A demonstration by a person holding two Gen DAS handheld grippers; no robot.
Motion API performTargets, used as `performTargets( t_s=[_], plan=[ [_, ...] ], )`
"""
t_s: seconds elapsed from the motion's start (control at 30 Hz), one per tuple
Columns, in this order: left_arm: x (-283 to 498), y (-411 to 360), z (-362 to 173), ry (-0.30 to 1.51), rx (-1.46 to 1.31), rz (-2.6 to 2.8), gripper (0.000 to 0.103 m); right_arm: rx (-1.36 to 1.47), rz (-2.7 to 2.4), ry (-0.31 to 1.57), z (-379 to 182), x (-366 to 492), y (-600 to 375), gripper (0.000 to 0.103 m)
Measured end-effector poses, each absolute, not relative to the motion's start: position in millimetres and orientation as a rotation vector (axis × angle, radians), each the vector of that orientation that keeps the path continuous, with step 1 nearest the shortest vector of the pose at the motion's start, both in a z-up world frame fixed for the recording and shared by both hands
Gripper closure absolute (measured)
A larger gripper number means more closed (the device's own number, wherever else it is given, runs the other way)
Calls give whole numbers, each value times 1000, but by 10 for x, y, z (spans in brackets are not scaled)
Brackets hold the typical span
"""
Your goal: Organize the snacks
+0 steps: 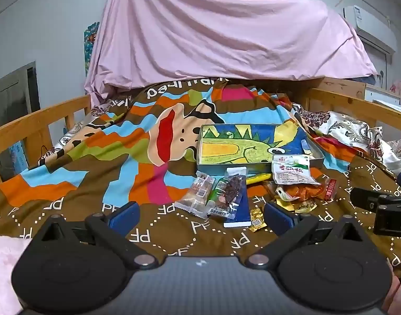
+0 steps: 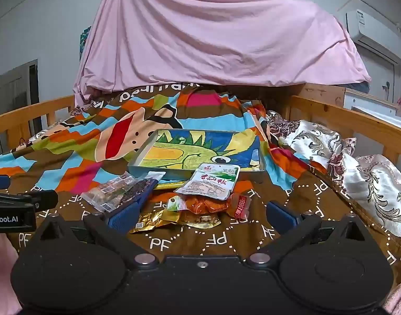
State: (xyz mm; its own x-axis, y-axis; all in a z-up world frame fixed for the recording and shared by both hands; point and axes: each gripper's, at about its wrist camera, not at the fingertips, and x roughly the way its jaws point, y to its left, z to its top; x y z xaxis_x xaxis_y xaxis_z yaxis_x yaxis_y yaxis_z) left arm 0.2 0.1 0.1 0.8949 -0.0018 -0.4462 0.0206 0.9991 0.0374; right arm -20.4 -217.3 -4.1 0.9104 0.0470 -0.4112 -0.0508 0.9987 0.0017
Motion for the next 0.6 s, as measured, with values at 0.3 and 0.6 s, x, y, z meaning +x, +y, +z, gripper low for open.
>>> performTargets(
  t_s=[0.3,0.6],
  plan=[
    [-4,24,4,457,43,-14,0,-9,50,425,-46,-198,-2173,1],
    [-8,25,-36,467,46,-15,0,-10,49,427,-45,-196,-2176,1]
  ],
)
